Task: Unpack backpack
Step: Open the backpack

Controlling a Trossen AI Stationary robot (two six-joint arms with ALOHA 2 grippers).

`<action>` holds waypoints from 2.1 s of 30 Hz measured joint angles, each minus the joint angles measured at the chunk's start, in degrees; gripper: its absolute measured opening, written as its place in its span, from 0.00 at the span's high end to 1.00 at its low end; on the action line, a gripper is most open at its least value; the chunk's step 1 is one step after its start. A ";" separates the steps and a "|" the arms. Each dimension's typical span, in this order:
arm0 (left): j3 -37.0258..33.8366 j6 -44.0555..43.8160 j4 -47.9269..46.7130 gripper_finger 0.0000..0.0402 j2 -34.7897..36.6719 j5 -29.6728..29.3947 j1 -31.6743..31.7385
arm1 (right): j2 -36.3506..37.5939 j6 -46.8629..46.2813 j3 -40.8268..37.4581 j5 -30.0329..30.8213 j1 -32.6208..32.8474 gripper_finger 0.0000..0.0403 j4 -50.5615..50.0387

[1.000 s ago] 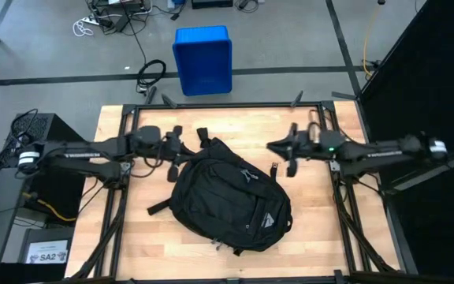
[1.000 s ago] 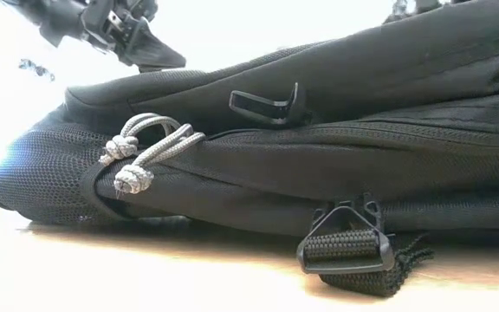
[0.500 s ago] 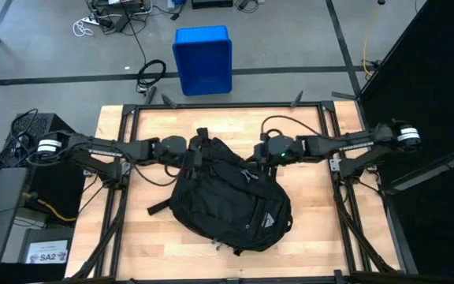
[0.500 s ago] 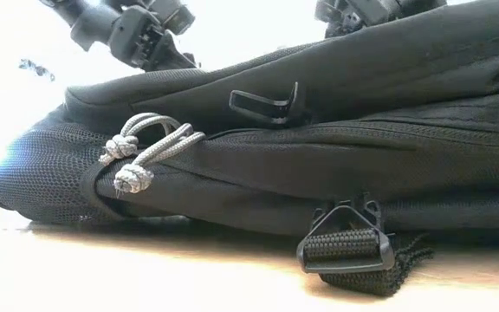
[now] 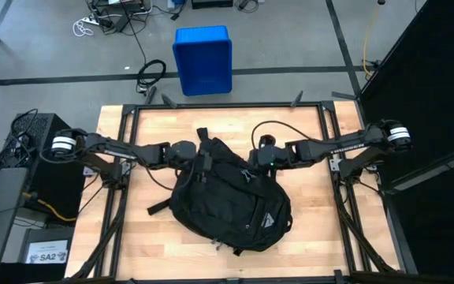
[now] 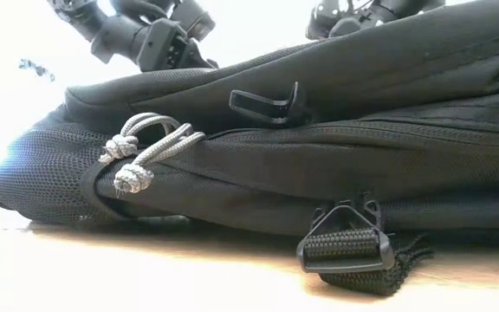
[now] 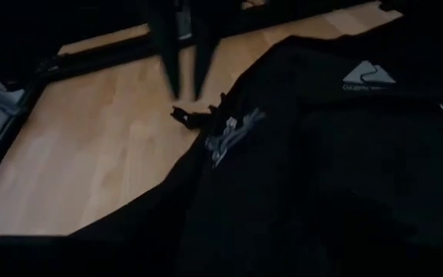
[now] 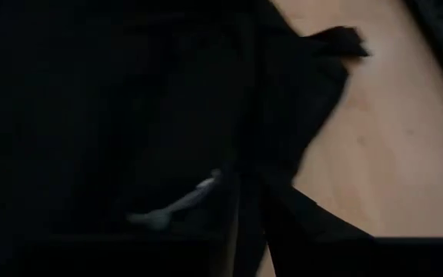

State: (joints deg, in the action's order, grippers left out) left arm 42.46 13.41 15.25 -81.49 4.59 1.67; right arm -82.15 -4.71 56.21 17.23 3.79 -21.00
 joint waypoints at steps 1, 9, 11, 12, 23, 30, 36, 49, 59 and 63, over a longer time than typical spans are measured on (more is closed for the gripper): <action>0.84 0.03 0.00 0.37 -0.92 0.00 -0.31 | 0.04 0.23 0.00 0.45 -0.27 0.92 -0.14; 11.45 3.60 -2.76 0.37 -12.18 0.06 -2.97 | 0.15 1.30 0.00 0.62 -2.33 0.93 -0.16; 14.72 4.50 -5.03 0.37 -15.46 0.01 -3.45 | 0.15 1.37 0.00 0.62 -2.56 0.93 -0.19; 16.32 4.58 -5.99 0.37 -16.78 0.01 -3.61 | 0.15 1.43 0.00 0.62 -2.72 0.92 -0.16; 24.67 4.92 -8.80 0.37 -24.87 -4.89 -3.61 | 0.17 2.36 0.00 0.66 -2.84 0.94 -2.00; 24.79 8.45 -10.92 0.39 -26.11 -12.48 -3.49 | 0.20 2.40 0.00 0.80 -2.86 0.93 -2.35; 24.79 9.27 -10.57 0.42 -26.30 -13.56 -3.52 | 0.22 2.84 0.00 1.12 -2.86 0.94 -2.17; 24.76 10.05 -10.32 0.42 -26.32 -14.11 -3.49 | 0.22 2.84 0.00 1.12 -2.86 0.94 -2.31; 24.76 9.70 -10.45 0.42 -26.32 -14.39 -3.16 | 0.22 2.86 0.00 1.12 -2.86 0.94 -2.39; 25.82 8.32 -12.67 0.42 -26.32 -14.24 -2.55 | 0.22 2.88 0.00 1.12 -2.86 0.94 -2.92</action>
State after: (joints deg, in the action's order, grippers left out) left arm 68.28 21.73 2.58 -107.81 -9.65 -0.88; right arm -81.93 -1.83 56.21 18.35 0.93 -23.92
